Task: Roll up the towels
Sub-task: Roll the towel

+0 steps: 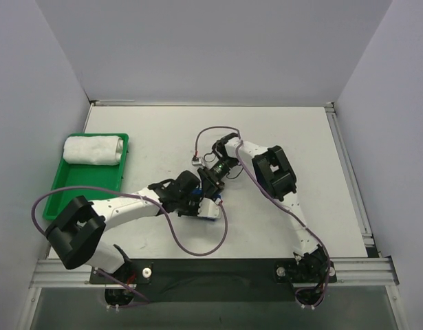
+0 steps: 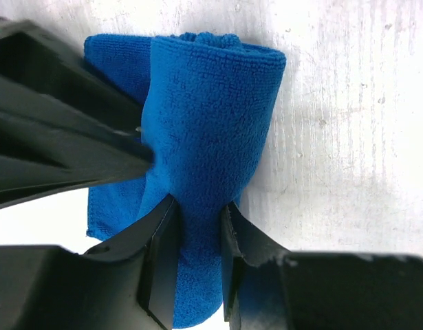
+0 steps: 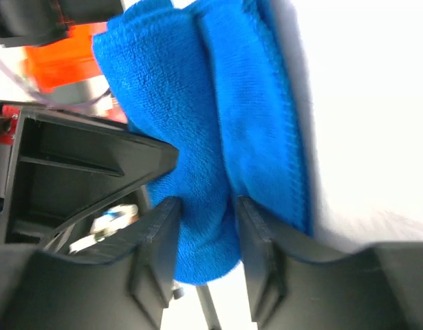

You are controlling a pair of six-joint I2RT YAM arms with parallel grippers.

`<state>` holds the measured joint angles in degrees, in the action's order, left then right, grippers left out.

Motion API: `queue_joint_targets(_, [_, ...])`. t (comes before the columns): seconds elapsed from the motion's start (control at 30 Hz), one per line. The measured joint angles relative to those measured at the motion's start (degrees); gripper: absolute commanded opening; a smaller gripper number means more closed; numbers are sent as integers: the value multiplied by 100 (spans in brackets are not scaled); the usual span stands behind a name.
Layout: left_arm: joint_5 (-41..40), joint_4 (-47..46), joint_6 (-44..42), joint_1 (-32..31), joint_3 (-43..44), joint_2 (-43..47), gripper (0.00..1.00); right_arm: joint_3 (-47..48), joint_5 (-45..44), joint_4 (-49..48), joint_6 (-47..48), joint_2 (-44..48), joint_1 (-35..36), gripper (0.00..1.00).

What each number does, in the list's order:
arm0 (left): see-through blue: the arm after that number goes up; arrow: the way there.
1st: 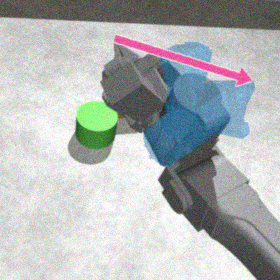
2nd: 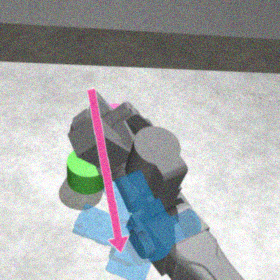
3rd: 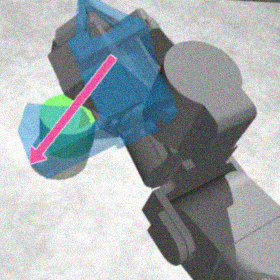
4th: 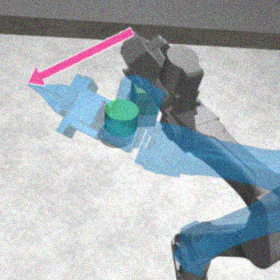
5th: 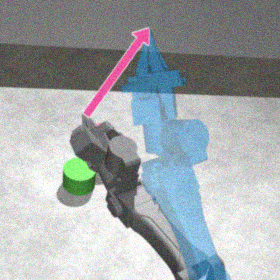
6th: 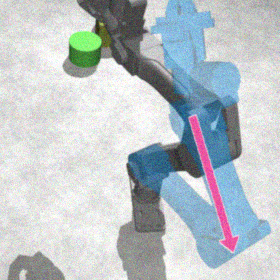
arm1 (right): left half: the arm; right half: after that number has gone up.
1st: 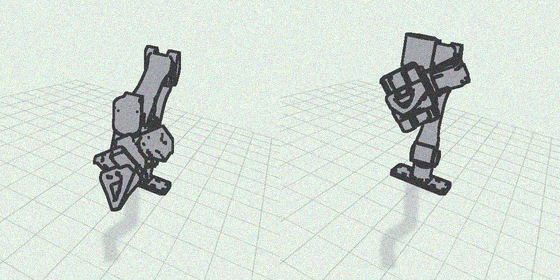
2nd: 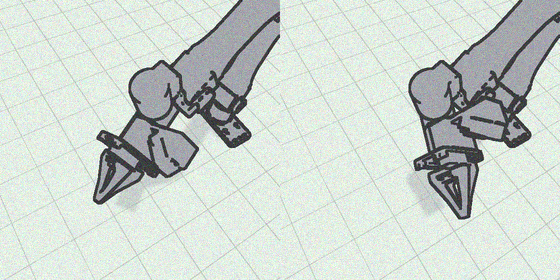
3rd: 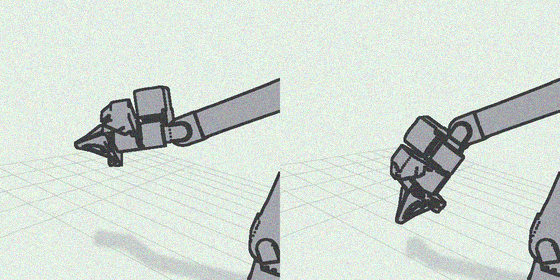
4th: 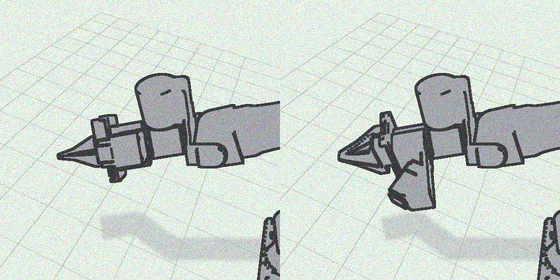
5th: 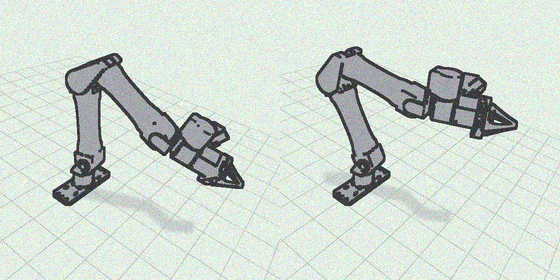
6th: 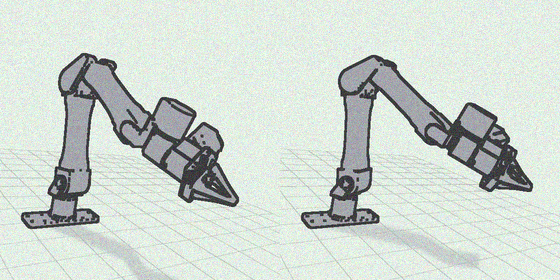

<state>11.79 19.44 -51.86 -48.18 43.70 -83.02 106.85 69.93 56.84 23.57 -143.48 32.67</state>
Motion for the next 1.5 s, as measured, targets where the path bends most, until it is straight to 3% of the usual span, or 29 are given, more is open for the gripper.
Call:
queue_joint_targets(0.13, [42, 393, 280, -4, 374, -247, 11, 219, -522, -136, -39, 306, -177, 61])
queue_joint_targets(0.37, [885, 1491, 684, 330, 1427, -1051, 12, 98, -1292, -415, 11, 1547, -866, 73])
queue_joint_targets(0.73, [2730, 3563, 861, 1381, 3425, -2970, 18, -1574, -2260, -584, 280, 4312, -1827, 78])
queue_joint_targets(0.9, [3375, 4450, 968, 1731, 4218, -3838, 18, -2061, -3136, -542, 393, 5438, -1696, 82])
queue_joint_targets(1.0, [3585, 4918, 990, 1827, 4607, -4232, 19, -2186, -3687, -562, 568, 6017, -1565, 100])
queue_joint_targets(1.3, [3899, 6137, 1032, 1934, 5329, -5106, 19, -2452, -4172, -566, 669, 6819, -1314, 100])
queue_joint_targets(1.5, [4028, 6802, 960, 2033, 5722, -5593, 20, -3073, -4704, -966, 754, 6769, 284, 100])
